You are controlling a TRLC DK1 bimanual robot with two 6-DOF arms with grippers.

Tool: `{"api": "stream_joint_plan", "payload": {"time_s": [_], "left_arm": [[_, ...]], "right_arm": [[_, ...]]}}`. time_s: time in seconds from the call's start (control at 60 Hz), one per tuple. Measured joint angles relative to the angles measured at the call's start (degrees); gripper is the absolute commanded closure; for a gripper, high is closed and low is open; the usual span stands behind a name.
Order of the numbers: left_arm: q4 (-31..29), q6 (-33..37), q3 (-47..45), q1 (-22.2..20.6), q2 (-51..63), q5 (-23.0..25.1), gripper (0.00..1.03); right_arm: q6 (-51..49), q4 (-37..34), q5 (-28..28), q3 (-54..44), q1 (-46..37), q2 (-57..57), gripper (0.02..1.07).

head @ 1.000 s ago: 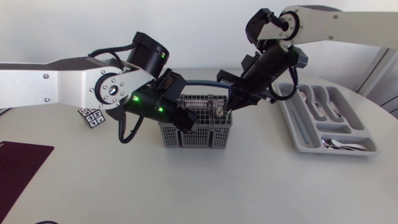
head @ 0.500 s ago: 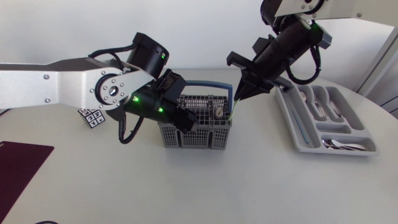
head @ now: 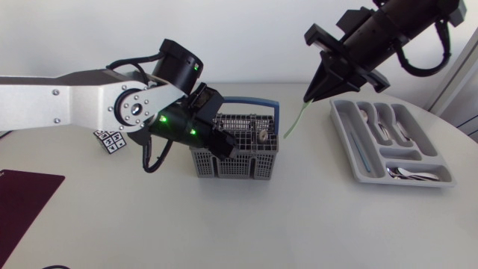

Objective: Transfer all utensils from the basket to the drawer tray.

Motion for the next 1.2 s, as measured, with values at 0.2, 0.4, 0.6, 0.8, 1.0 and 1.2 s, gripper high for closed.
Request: {"api": "stream_joint_plan", "payload": {"time_s": [0.2, 0.4, 0.6, 0.8, 1.0, 1.2], "left_arm": [[0.0, 0.0, 0.0, 0.0, 0.0, 0.0, 0.46], [0.2, 0.0, 0.0, -0.2, 0.0, 0.0, 0.46], [0.2, 0.0, 0.0, -0.6, 0.0, 0.0, 0.46], [0.2, 0.0, 0.0, -0.9, 0.0, 0.0, 0.46], [0.2, 0.0, 0.0, -0.9, 0.0, 0.0, 0.46], [0.2, 0.0, 0.0, -0.9, 0.0, 0.0, 0.46]], "right_arm": [[-4.3, -3.2, 10.3, -1.4, -4.2, -2.7, 1.01], [-7.3, 1.8, 23.8, -12.9, -8.5, -5.7, 1.01], [-10.6, 9.7, 29.7, -22.5, -17.1, -6.0, 1.01], [-14.8, 18.4, 36.2, -27.8, -23.6, -6.0, 1.01], [-18.5, 26.2, 41.1, -29.1, -30.2, -3.1, 1.01], [-21.3, 32.2, 44.1, -30.1, -35.0, 2.5, 1.01]]}}
